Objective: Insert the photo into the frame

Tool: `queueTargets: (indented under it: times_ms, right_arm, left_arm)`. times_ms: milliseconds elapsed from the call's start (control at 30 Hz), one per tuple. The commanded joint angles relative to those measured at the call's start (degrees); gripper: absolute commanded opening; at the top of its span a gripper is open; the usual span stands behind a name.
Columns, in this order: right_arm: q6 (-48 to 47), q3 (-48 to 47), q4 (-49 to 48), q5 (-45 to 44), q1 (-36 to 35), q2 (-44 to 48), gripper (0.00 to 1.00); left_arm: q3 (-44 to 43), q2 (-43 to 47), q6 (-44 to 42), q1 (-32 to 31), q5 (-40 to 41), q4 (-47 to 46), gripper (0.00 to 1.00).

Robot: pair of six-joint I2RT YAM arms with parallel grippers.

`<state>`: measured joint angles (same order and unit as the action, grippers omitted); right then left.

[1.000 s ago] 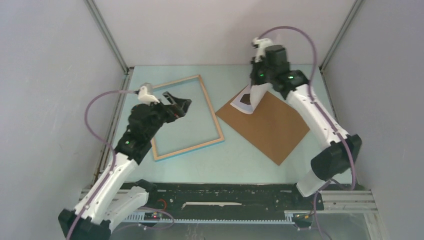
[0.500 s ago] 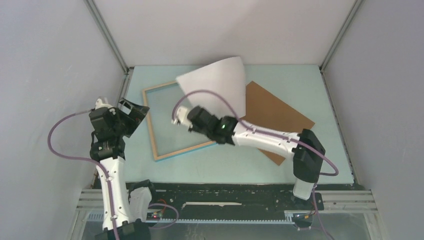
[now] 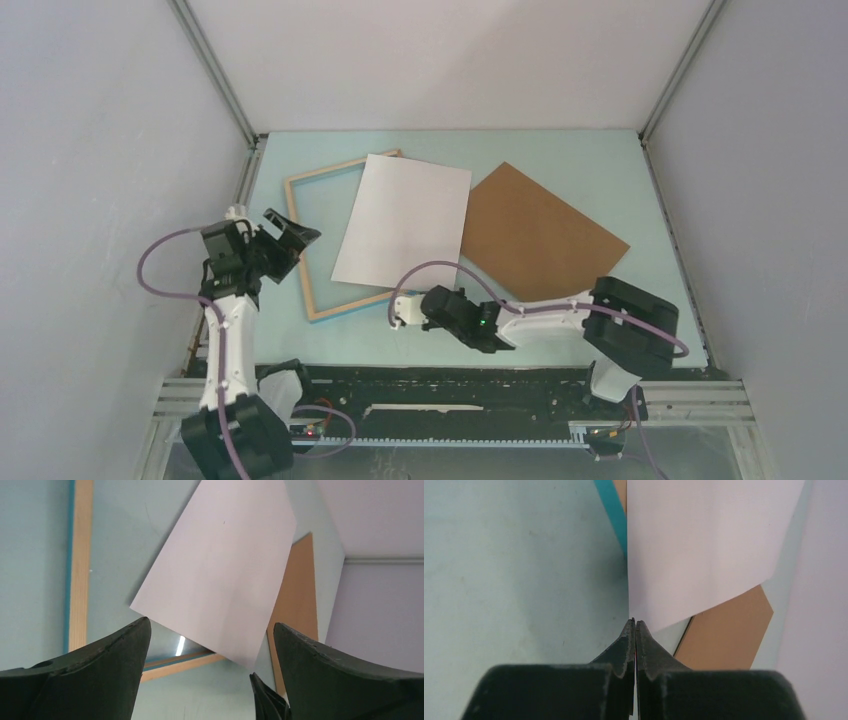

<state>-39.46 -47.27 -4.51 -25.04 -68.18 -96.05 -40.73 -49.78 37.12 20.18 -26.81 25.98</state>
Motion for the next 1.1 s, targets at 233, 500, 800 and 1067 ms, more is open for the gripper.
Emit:
queueTargets:
  times_ms: [233,500,800,1067]
  right_arm:
    - [17.36,9.7,-9.3,6.54,8.84,19.73,0.0]
    - [63.9,2.93,9.27,32.73,32.53,24.24,0.43]
    - [88.42,10.44,-12.76,50.7,41.36,10.68,0.56]
    - [99.7,14.84,-31.81,50.24,41.98,0.54,0.52]
  left_arm:
    - [6.35,-8.93,-0.59,-10.22,-0.97,-9.47,1.0]
    - [7.05,-4.28,0.05,-13.52,-3.21,-11.1,1.0]
    - [6.43,-0.77,-0.13,-19.08,-4.24,-10.61,1.0]
    - [-0.7,5.0,-6.29,-19.17,-0.58,-1.45,1.0]
